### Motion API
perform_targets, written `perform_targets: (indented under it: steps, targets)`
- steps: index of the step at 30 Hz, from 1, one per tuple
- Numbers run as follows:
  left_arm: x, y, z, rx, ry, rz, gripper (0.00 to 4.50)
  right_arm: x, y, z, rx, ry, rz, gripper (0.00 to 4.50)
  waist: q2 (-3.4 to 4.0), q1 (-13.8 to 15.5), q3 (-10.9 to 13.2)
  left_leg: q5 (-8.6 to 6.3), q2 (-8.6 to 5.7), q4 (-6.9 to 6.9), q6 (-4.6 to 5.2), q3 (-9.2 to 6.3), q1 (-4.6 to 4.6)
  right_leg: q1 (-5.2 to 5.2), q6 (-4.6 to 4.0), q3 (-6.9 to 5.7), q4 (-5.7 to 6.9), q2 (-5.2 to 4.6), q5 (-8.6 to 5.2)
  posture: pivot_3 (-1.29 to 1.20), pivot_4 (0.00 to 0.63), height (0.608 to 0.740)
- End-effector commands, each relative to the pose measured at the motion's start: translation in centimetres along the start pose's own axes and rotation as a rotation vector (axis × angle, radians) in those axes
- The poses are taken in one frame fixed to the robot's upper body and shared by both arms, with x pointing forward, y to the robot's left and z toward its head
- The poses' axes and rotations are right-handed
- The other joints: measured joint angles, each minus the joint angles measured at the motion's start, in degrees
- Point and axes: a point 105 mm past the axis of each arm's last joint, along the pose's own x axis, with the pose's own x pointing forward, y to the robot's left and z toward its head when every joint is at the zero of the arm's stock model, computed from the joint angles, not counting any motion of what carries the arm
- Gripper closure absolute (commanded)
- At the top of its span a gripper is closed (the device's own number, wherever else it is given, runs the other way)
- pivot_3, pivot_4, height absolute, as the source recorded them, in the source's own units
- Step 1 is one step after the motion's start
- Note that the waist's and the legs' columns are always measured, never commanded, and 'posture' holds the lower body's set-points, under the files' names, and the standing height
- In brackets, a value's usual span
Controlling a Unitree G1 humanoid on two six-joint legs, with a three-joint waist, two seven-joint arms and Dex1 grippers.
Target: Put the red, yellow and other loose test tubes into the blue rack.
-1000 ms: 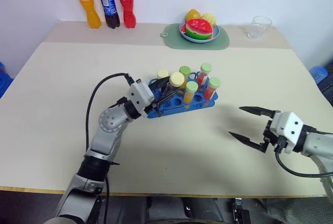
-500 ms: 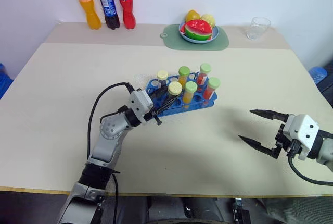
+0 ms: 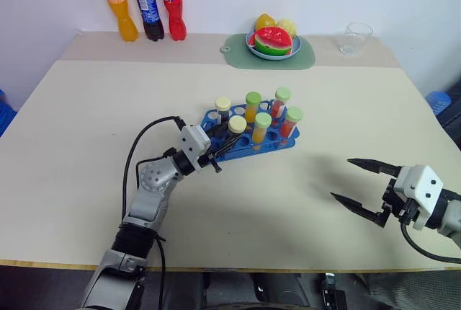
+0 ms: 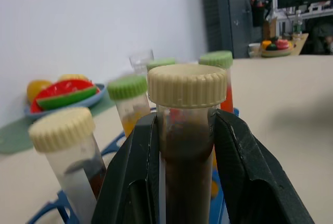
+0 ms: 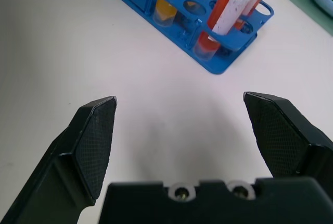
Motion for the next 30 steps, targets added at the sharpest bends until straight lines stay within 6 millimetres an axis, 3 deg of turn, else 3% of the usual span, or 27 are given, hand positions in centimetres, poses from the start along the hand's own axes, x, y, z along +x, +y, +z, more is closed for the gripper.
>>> perform_targets:
  steps: [1, 7, 8, 12, 19, 25, 30]
  targets:
    - [-0.4, 0.3, 0.5, 0.001, -0.023, 0.001, 3.24, -0.5, -0.5, 1.0, -0.02, -0.031, -0.043, 0.16, 0.0, 0.01, 0.0, 0.0, 0.02, 0.0, 0.0, 0.0, 0.0, 0.0, 0.0, 0.0, 0.0, 0.01, 0.0, 0.0, 0.15, 0.74]
    - [-0.1, -0.6, 1.4, -0.161, -0.09, -0.084, 3.24, 0.0, -0.4, 1.1, -0.019, -0.041, -0.053, 0.16, 0.0, 0.06, 0.0, 0.0, 0.02, 0.0, 0.0, 0.01, 0.0, 0.0, -0.01, 0.0, 0.0, 0.01, -0.01, 0.0, 0.15, 0.74]
    - [-0.1, -0.3, 1.5, -0.16, -0.092, -0.072, 2.51, 0.2, -0.4, 1.2, -0.019, -0.047, -0.056, 0.16, 0.0, 0.05, 0.0, 0.0, 0.02, 0.0, 0.0, 0.01, -0.01, 0.0, -0.01, 0.0, 0.0, 0.01, -0.01, 0.0, 0.15, 0.74]
    - [-0.4, 0.7, 1.2, -0.12, -0.043, -0.004, 0.73, 0.7, -0.6, 1.3, -0.006, -0.07, -0.072, 0.16, 0.0, 0.03, 0.0, 0.0, 0.01, 0.0, 0.0, 0.0, 0.0, 0.0, 0.0, 0.0, 0.0, 0.01, 0.0, 0.0, 0.15, 0.74]
    - [-2.6, 2.4, 1.1, -0.125, -0.004, 0.109, 0.73, 1.9, -1.1, 0.8, 0.055, -0.12, -0.121, 0.16, 0.01, 0.02, -0.01, -0.01, 0.03, 0.0, 0.01, -0.05, 0.01, 0.0, 0.0, 0.0, 0.01, 0.01, 0.0, 0.0, 0.15, 0.74]
    - [-8.0, 3.7, 0.8, -0.063, 0.111, 0.158, 0.73, 2.0, -1.2, -0.6, 0.106, -0.12, -0.172, 0.16, 0.04, -0.16, -0.02, -0.04, 0.15, -0.02, 0.06, -0.03, 0.03, -0.03, -0.03, 0.0, 0.02, 0.04, -0.01, 0.0, 0.15, 0.74]
    - [-12.4, 4.8, 0.7, -0.054, 0.237, 0.217, 0.73, 0.8, -1.2, -2.8, 0.173, -0.089, -0.237, 0.16, 0.04, 0.16, -0.02, -0.04, 0.27, -0.02, 0.07, -0.01, 0.02, -0.02, -0.06, 0.0, 0.02, -0.04, -0.03, 0.0, 0.15, 0.74]
